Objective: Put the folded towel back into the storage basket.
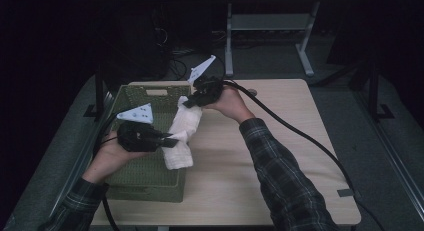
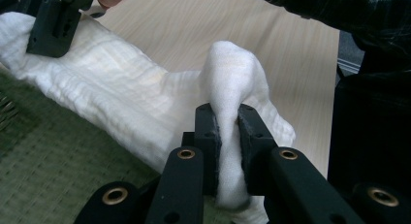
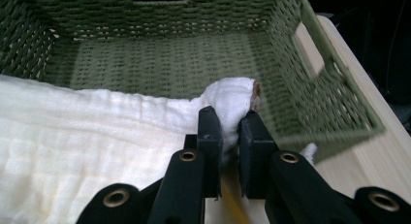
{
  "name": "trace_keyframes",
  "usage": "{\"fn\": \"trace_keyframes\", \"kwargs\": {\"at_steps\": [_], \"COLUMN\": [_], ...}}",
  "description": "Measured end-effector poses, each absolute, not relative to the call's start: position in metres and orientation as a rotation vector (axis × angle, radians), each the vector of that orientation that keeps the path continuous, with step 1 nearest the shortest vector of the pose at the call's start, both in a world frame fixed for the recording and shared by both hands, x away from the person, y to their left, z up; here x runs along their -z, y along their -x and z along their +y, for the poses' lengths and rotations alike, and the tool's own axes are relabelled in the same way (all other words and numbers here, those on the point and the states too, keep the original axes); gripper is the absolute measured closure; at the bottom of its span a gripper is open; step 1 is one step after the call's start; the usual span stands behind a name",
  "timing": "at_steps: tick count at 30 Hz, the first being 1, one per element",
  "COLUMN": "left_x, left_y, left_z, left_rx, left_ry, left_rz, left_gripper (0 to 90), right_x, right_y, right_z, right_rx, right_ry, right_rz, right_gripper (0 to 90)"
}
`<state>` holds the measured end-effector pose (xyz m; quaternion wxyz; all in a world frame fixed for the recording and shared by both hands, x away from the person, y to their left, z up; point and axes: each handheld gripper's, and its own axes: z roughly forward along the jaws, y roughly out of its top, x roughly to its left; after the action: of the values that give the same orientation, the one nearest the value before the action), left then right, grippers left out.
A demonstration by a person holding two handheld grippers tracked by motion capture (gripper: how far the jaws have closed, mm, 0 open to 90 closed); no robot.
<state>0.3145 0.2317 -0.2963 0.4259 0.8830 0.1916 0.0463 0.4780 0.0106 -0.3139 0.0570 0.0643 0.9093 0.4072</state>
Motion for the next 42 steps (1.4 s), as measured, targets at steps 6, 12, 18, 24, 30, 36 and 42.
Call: {"fn": "trace_keyframes", "kwargs": {"at_steps": [6, 12, 18, 24, 30, 36, 42], "left_x": [0.302, 0.314, 0.326, 0.334, 0.336, 0.336, 0.34], "left_y": [-0.313, -0.31, -0.308, -0.309, -0.312, -0.313, -0.314], "left_z": [0.257, 0.27, 0.27, 0.271, 0.269, 0.268, 0.266], "left_rx": [-0.12, -0.105, -0.082, -0.058, -0.088, -0.102, -0.094], "left_ry": [-2.213, -2.223, -2.241, -2.234, -2.194, -2.168, -2.163], "left_rz": [0.516, 0.532, 0.519, 0.521, 0.543, 0.559, 0.56], "left_gripper": [80.3, 80.3, 80.1, 76.7, 52.3, 43.8, 43.1], "right_x": [0.317, 0.327, 0.338, 0.345, 0.345, 0.349, 0.353], "right_y": [-0.48, -0.48, -0.478, -0.477, -0.478, -0.48, -0.486], "right_z": [0.039, 0.055, 0.066, 0.069, 0.07, 0.071, 0.074], "right_rx": [-1.248, -1.26, -1.246, -1.231, -1.236, -1.229, -1.235], "right_ry": [-0.174, -0.182, -0.179, -0.168, -0.168, -0.176, -0.161], "right_rz": [2.757, 2.785, 2.806, 2.826, 2.826, 2.829, 2.815], "right_gripper": [81.2, 81.2, 81.2, 81.2, 81.2, 81.1, 80.9]}}
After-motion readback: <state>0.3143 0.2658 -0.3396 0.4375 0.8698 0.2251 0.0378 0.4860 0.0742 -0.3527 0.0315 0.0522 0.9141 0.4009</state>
